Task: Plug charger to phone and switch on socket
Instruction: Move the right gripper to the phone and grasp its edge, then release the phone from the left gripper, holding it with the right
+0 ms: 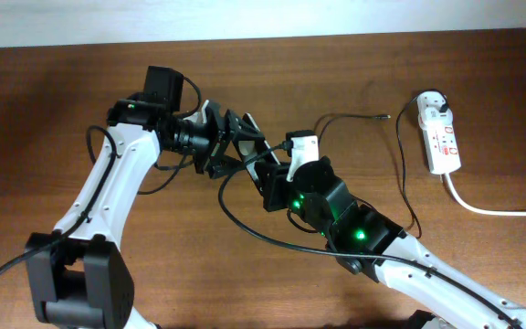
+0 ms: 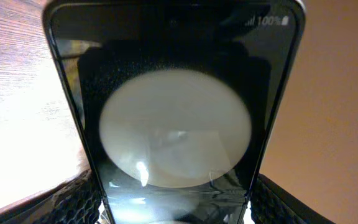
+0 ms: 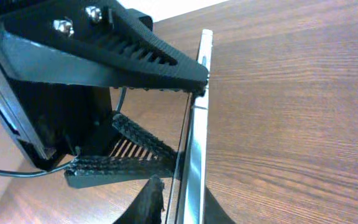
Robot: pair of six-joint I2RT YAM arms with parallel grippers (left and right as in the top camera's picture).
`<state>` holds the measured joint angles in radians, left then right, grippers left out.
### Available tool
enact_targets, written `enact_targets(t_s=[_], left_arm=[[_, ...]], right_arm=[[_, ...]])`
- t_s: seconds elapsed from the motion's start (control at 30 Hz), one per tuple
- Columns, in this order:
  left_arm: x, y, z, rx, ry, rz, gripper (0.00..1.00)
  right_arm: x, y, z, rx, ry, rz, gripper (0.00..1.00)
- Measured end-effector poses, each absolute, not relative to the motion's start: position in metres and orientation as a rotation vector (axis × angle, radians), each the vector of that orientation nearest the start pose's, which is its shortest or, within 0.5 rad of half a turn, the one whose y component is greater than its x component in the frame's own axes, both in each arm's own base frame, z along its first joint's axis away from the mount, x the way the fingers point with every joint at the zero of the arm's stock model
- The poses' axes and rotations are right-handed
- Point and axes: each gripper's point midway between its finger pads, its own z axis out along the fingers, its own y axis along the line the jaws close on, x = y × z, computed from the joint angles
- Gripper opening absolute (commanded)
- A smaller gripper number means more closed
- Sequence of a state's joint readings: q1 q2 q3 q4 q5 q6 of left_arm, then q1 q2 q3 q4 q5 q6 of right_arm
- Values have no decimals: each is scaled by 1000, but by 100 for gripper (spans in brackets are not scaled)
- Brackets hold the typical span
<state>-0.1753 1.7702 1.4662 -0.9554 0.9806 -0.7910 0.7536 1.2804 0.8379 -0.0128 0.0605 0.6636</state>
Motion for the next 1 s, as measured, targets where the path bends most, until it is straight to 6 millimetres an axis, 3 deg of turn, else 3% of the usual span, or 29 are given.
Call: enact_targets(t_s=[0.2, 0.23, 0.27, 0.63, 1.0], left_arm=[[347, -205, 197, -645, 2839, -1615, 73], [347, -205, 197, -645, 2839, -1615, 94], [347, -205, 197, -646, 2839, -1615, 99], [343, -209, 199, -650, 2848, -1642, 99], [343, -209, 200, -331, 2797, -1616, 99]], right_arm=[[311, 271, 206, 1, 2135, 822, 4], [311, 271, 206, 1, 2135, 823, 4], [311, 271, 206, 1, 2135, 822, 4], [305, 277, 207, -41, 2138, 846, 4], [303, 279, 218, 182, 2146, 1021, 4]])
